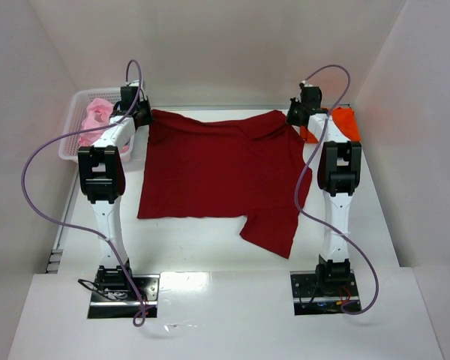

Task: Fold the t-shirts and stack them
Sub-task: Grap the side of the flattened tshirt furthest away from the robot with both arms, then fold the flattened tshirt in 1/3 of the way

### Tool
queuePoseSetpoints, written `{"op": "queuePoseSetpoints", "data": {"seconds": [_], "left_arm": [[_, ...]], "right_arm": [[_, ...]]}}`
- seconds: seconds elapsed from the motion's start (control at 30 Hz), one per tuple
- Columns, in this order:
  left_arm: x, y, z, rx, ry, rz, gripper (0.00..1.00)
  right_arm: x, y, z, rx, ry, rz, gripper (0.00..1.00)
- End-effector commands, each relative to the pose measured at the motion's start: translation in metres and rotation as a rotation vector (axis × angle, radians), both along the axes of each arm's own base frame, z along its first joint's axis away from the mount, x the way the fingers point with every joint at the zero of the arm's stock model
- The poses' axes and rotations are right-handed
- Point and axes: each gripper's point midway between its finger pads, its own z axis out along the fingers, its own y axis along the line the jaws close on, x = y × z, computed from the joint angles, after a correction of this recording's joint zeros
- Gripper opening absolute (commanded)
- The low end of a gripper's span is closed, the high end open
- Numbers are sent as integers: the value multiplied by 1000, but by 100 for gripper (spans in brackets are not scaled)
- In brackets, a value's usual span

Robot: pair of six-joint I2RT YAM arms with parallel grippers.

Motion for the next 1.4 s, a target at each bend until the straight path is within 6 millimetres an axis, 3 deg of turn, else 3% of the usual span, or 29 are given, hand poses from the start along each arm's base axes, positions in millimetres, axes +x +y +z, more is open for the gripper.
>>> {"op": "queuePoseSetpoints", "data": {"seconds": [0.0,0.1,0.27,0.33,0.37,0.4,0.63,0.77,0.8,0.9,1.0,1.03,1.07,1.1,1.2,1.23,1.3,1.37], "left_arm": [[12,4,13,14,-50,-18,0],[12,2,15,9,-50,-25,0],[13,2,25,10,-69,-26,0],[13,2,32,10,-79,-25,0],[13,2,32,3,-80,-21,0],[13,2,37,3,-89,-20,0],[11,4,48,9,-99,-13,0],[7,2,48,3,-90,-20,0],[7,2,48,3,-90,-20,0],[0,1,48,3,-80,-20,0],[-7,3,63,9,-98,-13,0],[-9,3,65,9,-99,-13,0],[-11,4,61,14,-90,-4,0],[-12,5,69,24,-103,-9,0],[-20,9,70,42,-78,3,0],[-24,8,59,41,-54,3,0],[-30,11,65,49,-64,15,0],[-34,10,64,49,-56,15,0]], "right_arm": [[20,-6,108,3,-190,-33,1],[24,-6,152,5,-260,-33,1],[15,-6,200,15,-327,-37,1],[10,-6,204,15,-325,-37,1],[3,-6,216,15,-340,-37,1],[-1,-6,212,15,-336,-37,1],[-27,-2,252,45,-406,-29,1],[-41,-2,255,45,-395,-29,1],[-46,-2,268,46,-418,-28,1],[-53,-2,279,46,-431,-28,1],[-63,-1,287,58,-432,-24,1],[-68,-1,299,59,-455,-23,1],[-73,1,293,63,-438,-14,1],[-77,2,293,74,-435,-19,1],[-95,10,299,103,-438,-1,1],[-98,10,299,103,-438,0,1],[-111,13,299,125,-429,0,1],[-122,19,290,132,-405,19,1]]}}
